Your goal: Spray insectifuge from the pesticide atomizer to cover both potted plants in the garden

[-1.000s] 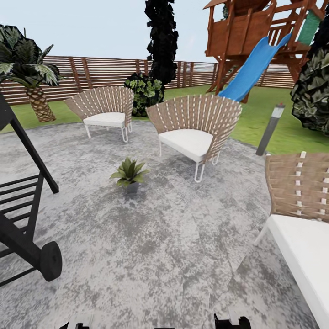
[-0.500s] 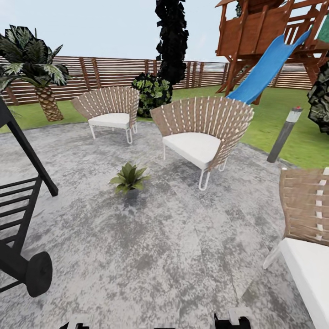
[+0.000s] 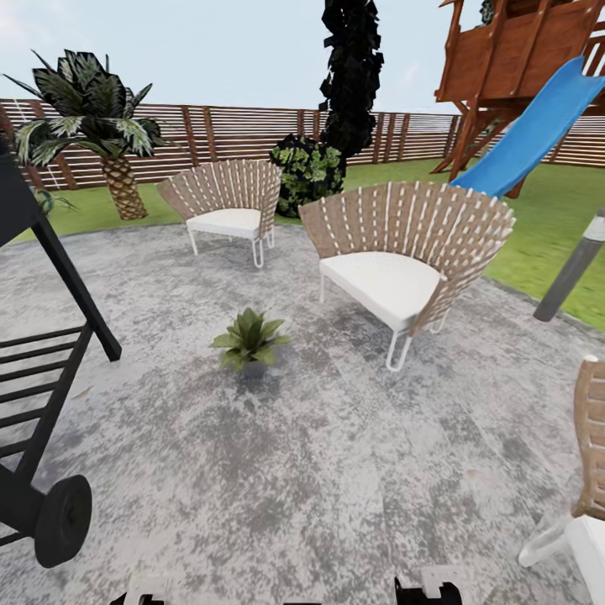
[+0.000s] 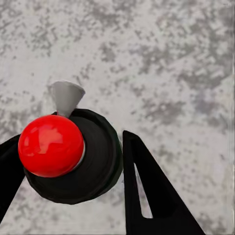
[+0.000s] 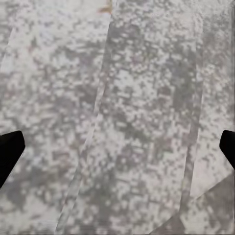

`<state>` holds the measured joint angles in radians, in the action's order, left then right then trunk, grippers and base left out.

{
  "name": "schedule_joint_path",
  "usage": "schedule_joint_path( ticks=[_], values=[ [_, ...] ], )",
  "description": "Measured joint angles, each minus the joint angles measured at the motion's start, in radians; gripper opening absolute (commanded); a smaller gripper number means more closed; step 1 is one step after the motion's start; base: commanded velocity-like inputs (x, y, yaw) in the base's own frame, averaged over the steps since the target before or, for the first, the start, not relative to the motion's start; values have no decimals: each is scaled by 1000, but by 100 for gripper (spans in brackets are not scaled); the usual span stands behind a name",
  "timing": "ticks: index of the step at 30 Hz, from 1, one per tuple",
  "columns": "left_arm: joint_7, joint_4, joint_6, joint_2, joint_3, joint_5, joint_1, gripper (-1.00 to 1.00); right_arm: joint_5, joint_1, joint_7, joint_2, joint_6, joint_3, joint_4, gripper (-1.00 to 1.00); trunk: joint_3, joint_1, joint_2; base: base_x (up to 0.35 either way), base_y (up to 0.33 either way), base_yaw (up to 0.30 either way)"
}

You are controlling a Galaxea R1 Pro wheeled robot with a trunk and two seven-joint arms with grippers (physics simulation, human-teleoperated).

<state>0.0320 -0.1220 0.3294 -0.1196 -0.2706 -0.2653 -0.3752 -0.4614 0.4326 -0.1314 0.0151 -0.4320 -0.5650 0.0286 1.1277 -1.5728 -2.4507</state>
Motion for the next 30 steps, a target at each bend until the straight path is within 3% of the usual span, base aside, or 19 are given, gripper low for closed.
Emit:
schedule_joint_path(
  ticks=[9, 17, 25, 30],
  values=[
    [0, 0, 0, 0, 0, 0, 0, -100, 2, 0, -1, 9, 0, 0, -1, 100, 0, 0, 0, 318, -114, 2],
    [0, 0, 0, 0, 0, 0, 0, -100, 1, 0, 0, 1, 0, 0, 0, 100, 0, 0, 0, 332, -27, 16],
    [0, 0, 0, 0, 0, 0, 0, -100, 0, 0, -1, 0, 0, 0, -1, 100, 0, 0, 0, 333, -12, 252],
    [0, 0, 0, 0, 0, -1, 0, -100, 0, 0, 0, 0, 0, 0, -1, 100, 0, 0, 0, 96, -30, 274]
  ],
)
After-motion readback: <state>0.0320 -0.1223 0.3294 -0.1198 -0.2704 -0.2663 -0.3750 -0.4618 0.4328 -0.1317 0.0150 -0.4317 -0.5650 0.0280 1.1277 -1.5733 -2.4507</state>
